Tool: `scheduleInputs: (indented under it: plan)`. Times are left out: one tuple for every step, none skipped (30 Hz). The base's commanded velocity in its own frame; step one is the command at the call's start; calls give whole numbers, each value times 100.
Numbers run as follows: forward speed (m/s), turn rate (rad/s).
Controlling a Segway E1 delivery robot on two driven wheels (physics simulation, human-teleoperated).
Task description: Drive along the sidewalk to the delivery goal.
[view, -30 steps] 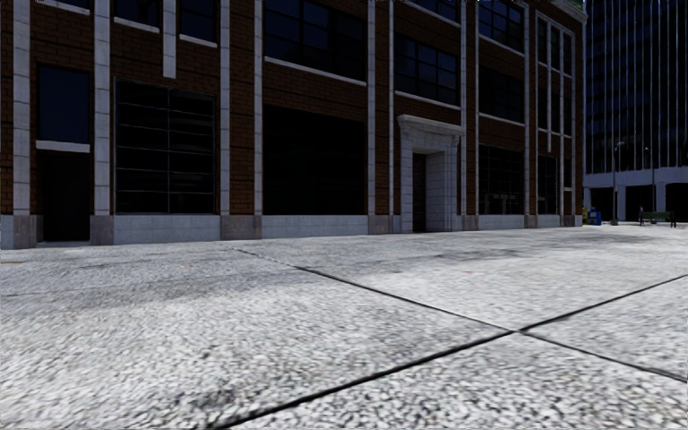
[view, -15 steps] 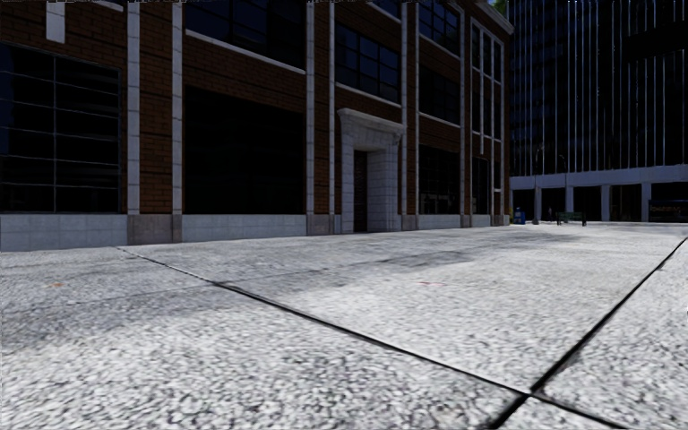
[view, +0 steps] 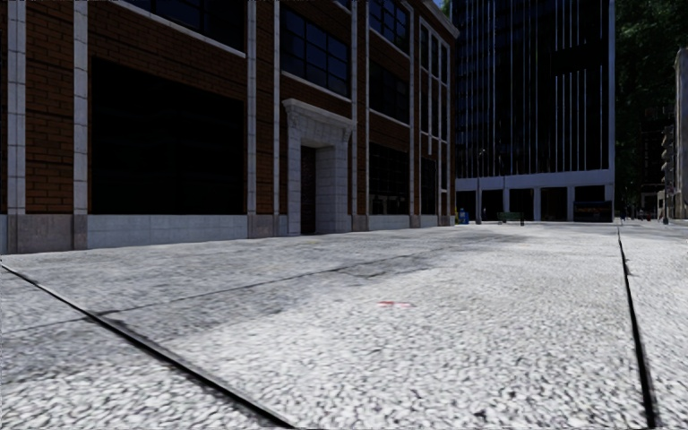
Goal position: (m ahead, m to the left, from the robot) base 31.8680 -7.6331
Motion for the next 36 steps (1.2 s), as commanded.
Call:
scheduleInputs:
  plan:
    - [200, -47]
    - [200, -47]
    - [200, -47]
    - [200, -47]
    - [200, -47]
    - [200, -47]
    - [200, -47]
    - [200, -47]
    - [200, -47]
    - [200, -47]
    - [200, -47]
    - [200, -47]
    - [200, -47]
    - [200, -47]
    - [200, -47]
    - [200, -47]
    - [200, -47]
    - [200, -47]
    - [200, -47]
    - [200, -47]
    - [200, -47]
    - [200, -47]
    - [200, -47]
    - [200, -47]
    - [200, -47]
    - [200, -47]
    - [200, -47]
    - [200, -47]
    - [200, -47]
    - [200, -47]
    - [200, -47]
    - [200, -41]
    - [200, -41]
    - [200, 0]
    - [200, 0]
    - [200, 0]
